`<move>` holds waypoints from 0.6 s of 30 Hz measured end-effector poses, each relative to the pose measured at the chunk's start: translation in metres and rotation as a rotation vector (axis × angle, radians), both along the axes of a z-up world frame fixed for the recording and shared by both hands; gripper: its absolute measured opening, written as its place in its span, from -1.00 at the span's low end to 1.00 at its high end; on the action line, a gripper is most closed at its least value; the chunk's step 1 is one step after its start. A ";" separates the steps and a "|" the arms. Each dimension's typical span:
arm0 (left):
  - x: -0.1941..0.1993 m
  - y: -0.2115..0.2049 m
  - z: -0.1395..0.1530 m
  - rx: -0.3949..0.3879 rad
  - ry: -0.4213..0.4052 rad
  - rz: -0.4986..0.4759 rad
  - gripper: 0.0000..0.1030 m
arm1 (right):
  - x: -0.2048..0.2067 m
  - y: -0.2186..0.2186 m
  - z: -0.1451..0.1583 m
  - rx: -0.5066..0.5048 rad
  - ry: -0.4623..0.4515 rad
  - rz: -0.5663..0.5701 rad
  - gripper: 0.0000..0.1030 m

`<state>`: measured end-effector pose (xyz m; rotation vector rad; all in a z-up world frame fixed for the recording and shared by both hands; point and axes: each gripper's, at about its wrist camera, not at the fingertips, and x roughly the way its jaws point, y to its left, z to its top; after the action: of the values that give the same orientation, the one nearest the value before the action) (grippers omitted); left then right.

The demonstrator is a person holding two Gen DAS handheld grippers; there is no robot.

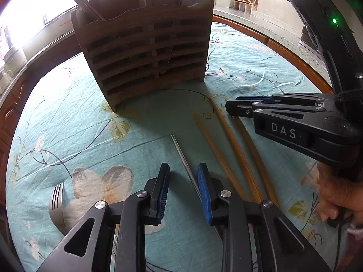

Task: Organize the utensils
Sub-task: 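Move both grippers back down to the remaining chopsticks on the cloth, then grasp a thin metal rod with the left gripper while the right gripper grasps a wooden chopstick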

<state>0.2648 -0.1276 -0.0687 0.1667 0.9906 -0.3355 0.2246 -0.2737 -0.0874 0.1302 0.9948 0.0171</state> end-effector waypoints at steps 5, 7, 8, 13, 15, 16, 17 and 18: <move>-0.005 0.013 0.000 0.004 0.010 -0.038 -0.77 | -0.020 -0.007 0.001 -0.018 0.006 0.026 -0.84; -0.006 0.021 0.002 -0.002 0.018 -0.046 -0.78 | -0.031 -0.012 0.002 -0.023 0.011 0.029 -0.84; -0.007 0.024 0.002 -0.010 0.023 -0.044 -0.78 | -0.035 -0.013 0.002 -0.021 0.013 0.028 -0.84; 0.002 0.039 0.003 -0.094 0.080 0.031 -0.77 | -0.045 -0.020 0.001 0.028 0.016 -0.002 -0.82; 0.005 0.040 0.003 -0.096 0.082 0.057 -0.77 | -0.044 -0.015 0.000 0.018 0.018 -0.012 -0.80; 0.007 0.038 0.003 -0.094 0.077 0.066 -0.77 | -0.043 -0.011 0.001 0.007 0.017 -0.014 -0.78; 0.008 0.037 0.002 -0.092 0.071 0.075 -0.77 | -0.040 -0.009 -0.001 -0.004 0.014 -0.016 -0.78; 0.007 0.037 0.003 -0.088 0.062 0.082 -0.77 | -0.040 -0.007 -0.001 -0.013 0.010 -0.021 -0.77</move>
<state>0.2713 -0.0907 -0.0653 0.0359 1.0389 -0.3102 0.1850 -0.2805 -0.0888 0.1288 1.0030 -0.0096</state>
